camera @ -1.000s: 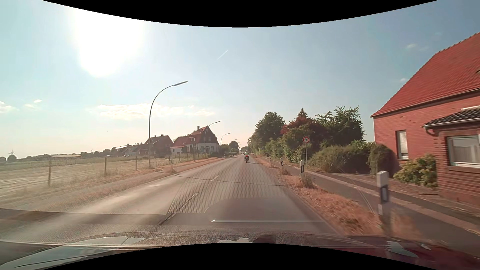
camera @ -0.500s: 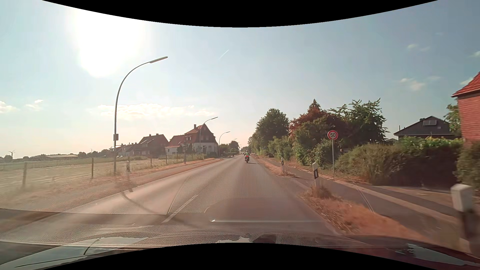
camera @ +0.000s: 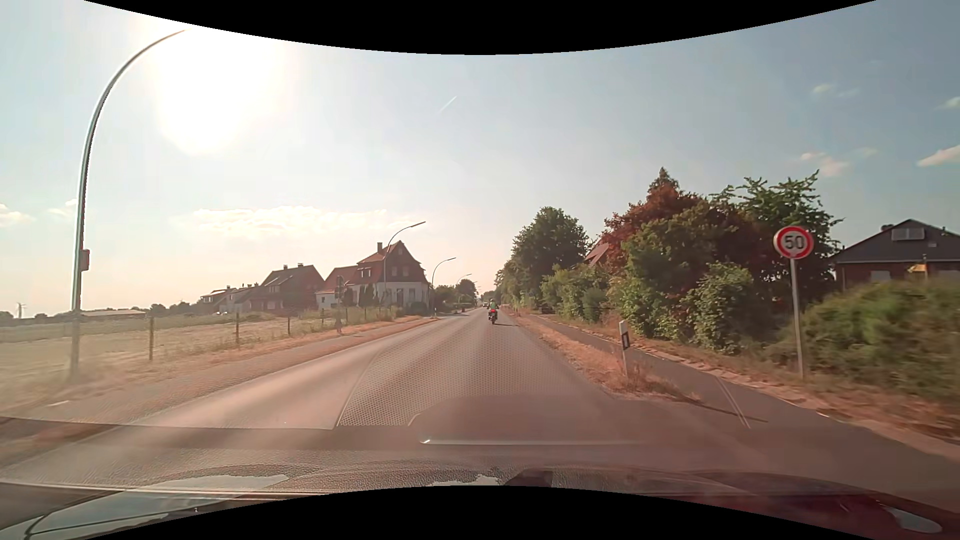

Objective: Follow the waypoints while adhering to traffic rules and regulations

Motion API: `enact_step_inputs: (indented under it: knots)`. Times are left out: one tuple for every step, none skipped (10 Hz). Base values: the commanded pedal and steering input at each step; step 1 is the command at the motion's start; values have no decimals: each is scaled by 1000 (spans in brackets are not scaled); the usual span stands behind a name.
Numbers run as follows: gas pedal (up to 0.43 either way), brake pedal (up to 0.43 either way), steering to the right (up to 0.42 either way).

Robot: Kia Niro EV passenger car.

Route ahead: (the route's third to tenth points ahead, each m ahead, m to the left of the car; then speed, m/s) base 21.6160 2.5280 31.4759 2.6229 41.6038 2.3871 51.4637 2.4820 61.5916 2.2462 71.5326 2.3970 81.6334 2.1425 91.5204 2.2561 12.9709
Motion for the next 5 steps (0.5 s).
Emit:
enact_step_inputs:
  knots:
    - [177,0,0]
    - [177,0,0]
    - [177,0,0]
    - [177,0,0]
    - [177,0,0]
